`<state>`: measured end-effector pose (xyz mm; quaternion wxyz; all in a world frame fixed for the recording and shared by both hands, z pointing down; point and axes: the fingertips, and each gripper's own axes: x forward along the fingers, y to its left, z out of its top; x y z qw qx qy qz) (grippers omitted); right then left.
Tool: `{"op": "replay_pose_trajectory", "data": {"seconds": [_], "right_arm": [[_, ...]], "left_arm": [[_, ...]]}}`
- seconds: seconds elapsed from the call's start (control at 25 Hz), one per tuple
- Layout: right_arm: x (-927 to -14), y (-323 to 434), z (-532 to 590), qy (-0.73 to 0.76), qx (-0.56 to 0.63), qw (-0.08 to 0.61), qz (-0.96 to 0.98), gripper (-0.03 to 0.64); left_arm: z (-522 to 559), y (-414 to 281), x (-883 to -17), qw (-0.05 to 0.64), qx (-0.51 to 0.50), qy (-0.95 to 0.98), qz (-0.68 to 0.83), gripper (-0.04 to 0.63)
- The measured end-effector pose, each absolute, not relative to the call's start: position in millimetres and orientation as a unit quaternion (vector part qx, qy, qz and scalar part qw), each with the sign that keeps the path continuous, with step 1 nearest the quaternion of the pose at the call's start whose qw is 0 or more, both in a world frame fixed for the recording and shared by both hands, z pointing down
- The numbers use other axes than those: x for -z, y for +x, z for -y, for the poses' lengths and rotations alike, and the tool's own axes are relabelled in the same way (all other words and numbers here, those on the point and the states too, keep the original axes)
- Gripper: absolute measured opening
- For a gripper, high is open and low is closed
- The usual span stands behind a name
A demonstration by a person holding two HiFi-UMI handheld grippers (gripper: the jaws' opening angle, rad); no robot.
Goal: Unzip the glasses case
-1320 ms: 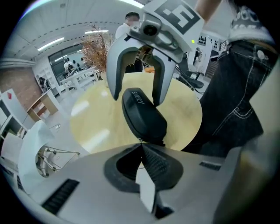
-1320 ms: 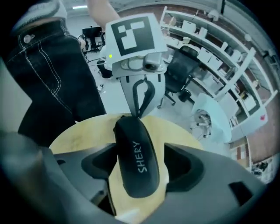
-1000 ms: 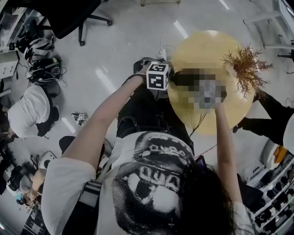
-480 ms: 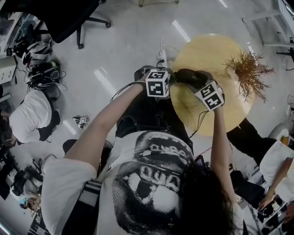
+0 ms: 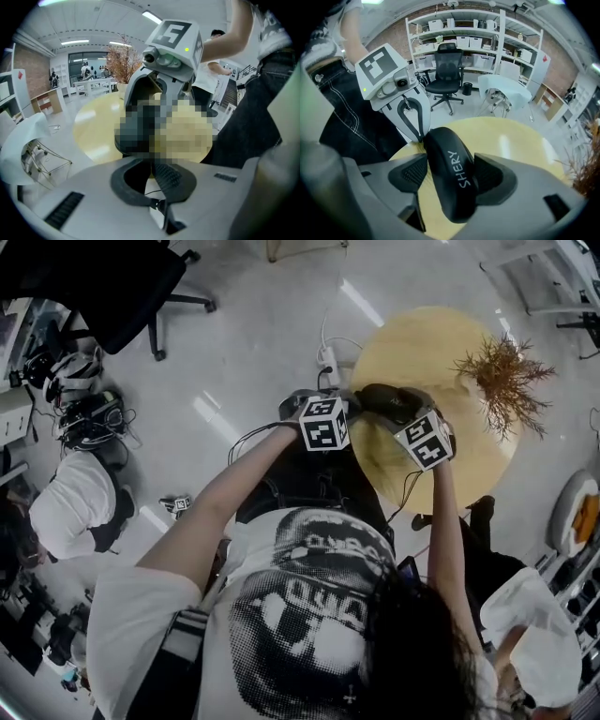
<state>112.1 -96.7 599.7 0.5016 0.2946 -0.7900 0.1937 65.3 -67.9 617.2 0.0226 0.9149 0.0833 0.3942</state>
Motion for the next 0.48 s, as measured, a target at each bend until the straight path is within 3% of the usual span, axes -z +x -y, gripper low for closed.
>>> {"op": "replay_pose_trajectory", "data": {"seconds": [0.28,0.48], "right_arm": [[-596.2,111.1,100.1,0.342,-0.183,0.520,0.761,0.345],[-571.4,113.7,97.3,0.451,-0.210,0.452,0.740,0.335]], "left_arm": [[90.6,50.9,-597.2,0.062,-0.367,0.926,-0.060,0.015],[95.2,33.5,-581.2,0.078,-0.344,0.934,-0.056,0.015]]}}
